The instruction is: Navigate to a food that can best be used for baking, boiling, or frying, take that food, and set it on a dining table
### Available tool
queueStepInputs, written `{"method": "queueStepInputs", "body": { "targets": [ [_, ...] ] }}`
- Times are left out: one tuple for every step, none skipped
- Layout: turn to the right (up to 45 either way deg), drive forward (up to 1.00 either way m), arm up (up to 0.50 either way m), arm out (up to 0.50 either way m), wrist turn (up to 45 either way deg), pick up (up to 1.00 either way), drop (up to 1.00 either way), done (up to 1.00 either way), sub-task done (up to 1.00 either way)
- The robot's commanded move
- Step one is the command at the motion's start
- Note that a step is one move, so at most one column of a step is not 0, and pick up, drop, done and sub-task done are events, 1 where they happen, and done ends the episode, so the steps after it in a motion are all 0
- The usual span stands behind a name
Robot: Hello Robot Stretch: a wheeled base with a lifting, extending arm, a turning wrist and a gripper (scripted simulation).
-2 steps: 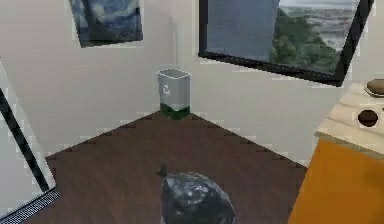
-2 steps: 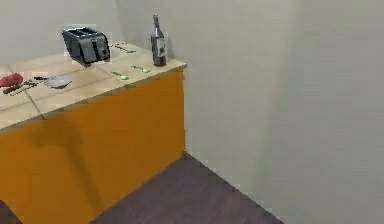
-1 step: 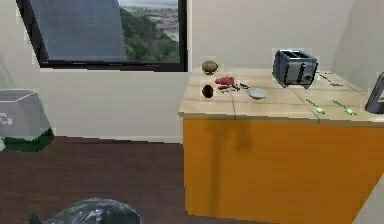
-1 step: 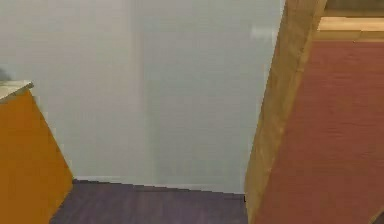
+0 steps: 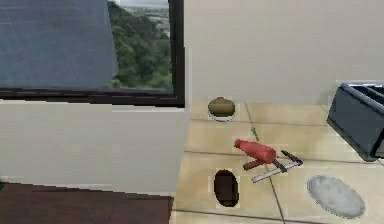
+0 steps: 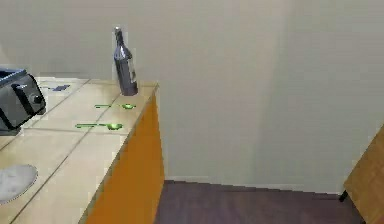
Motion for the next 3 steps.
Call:
{"method": "queueStepInputs", "body": {
  "targets": [
    [-45.0, 0.0, 0.0, 0.0, 0.0, 0.0, 0.0, 0.0, 0.0],
    [-27.0, 0.0, 0.0, 0.0, 0.0, 0.0, 0.0, 0.0, 0.0],
    [0.0, 0.0, 0.5, 0.0, 0.0, 0.0, 0.0, 0.0, 0.0]
  ]
}}
